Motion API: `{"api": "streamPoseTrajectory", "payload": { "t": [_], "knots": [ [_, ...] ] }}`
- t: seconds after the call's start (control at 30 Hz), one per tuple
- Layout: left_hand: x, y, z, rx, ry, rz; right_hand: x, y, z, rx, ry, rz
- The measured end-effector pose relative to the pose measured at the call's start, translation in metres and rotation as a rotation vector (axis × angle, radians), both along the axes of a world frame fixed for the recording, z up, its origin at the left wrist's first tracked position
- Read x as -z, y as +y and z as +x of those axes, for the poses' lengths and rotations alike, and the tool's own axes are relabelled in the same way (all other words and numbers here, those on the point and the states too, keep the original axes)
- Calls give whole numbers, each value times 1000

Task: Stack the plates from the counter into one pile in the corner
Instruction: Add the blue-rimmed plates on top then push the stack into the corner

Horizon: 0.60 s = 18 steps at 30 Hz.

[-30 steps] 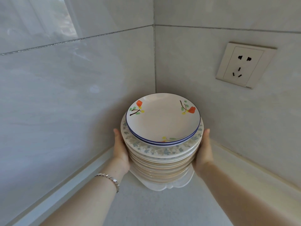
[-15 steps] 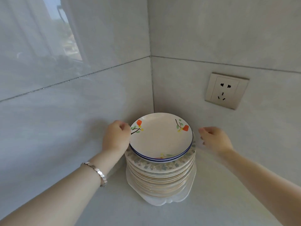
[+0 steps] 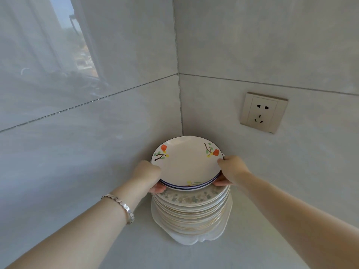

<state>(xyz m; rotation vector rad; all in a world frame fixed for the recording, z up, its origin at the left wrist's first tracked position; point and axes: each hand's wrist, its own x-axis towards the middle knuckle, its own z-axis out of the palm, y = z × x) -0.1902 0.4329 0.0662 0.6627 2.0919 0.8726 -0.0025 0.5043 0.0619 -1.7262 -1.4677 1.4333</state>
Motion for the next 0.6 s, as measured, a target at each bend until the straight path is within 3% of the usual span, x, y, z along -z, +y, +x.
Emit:
{"api": "streamPoseTrajectory", "payload": {
  "t": [0.1,0.37,0.47,0.6],
  "knots": [
    [5,-2,1,-27,-59,103,-4,-1,0,11,-3,-7],
    [9,-13,6,-30,-56,134,-10,-19,2,-32,-175,77],
    [3,-27,12,-36,58,143,-19,-35,7,-109,-410,186],
    [-34,-65,24,111,390,101,-57,-76,27,-261,-701,261]
  ]
}}
